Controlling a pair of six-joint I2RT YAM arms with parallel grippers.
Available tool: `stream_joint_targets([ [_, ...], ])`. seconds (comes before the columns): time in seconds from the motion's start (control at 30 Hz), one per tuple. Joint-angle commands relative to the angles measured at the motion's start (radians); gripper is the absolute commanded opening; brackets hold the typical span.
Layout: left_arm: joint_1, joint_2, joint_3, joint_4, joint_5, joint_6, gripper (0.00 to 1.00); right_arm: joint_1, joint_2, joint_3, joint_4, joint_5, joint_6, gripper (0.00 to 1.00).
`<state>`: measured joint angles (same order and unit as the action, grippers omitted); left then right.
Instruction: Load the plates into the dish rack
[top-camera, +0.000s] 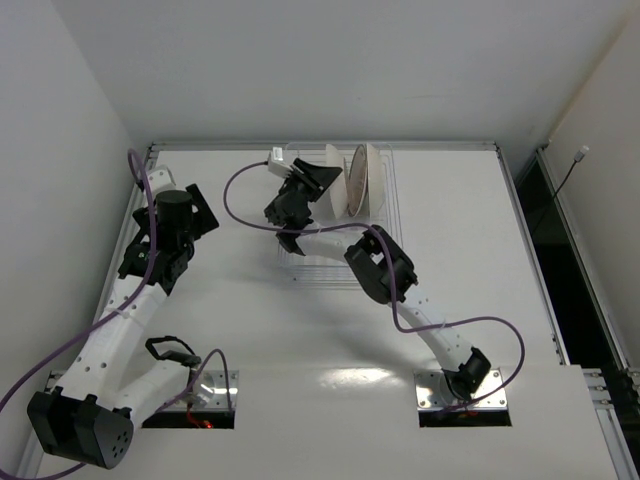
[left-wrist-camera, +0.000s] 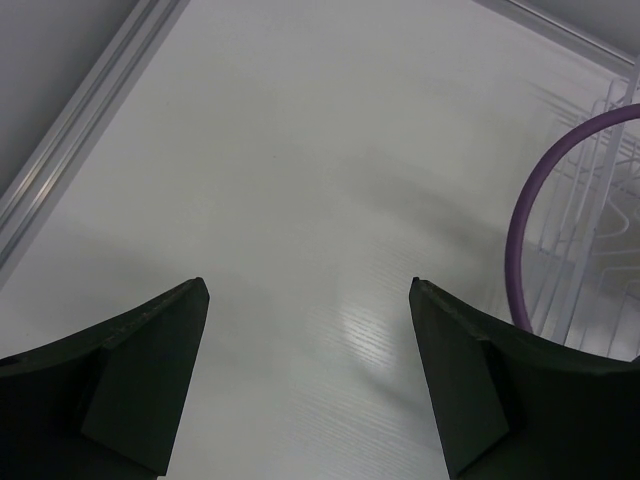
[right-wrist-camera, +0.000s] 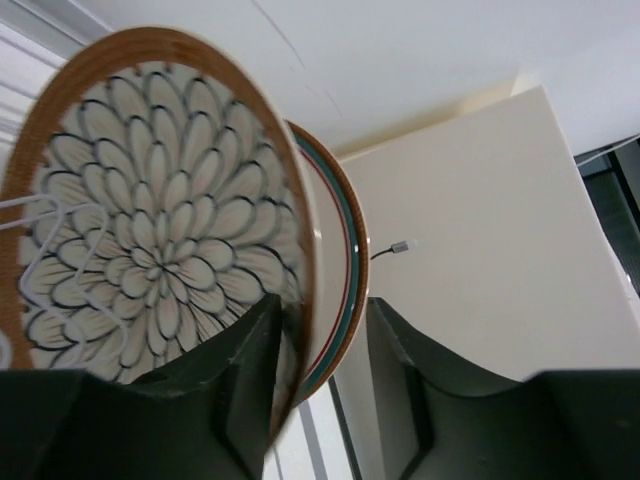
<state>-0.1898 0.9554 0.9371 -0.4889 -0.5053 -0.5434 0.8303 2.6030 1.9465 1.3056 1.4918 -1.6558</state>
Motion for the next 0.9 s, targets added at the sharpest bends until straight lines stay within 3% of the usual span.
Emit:
stream_joint_targets([
  [0.0,0.007,-0.015,-0.001,0.013,-0.018,-0.010,0.80,-0.020,-0.018,0.068,0.446,0.321,-0.027,0.38],
  [0.17,0.007,-0.015,-0.001,0.013,-0.018,-0.010,0.80,-0.030,-0.018,0.087,0.437,0.321,-0.027,0.54],
  [0.33,0.007,-0.015,-0.001,0.013,-0.018,-0.010,0.80,-0.039,-0.018,0.118,0.419,0.321,-0.027,0.59],
  [0.53,0.007,-0.015,-0.001,0.013,-0.018,-0.010,0.80,-0.039,-0.027,0.163,0.386,0.321,-0.027,0.77],
  [0.87,0.007,-0.015,-0.001,0.013,-0.018,-0.010,0.80,-0.039,-0.041,0.232,0.357,0.321,-0.027,0.83],
])
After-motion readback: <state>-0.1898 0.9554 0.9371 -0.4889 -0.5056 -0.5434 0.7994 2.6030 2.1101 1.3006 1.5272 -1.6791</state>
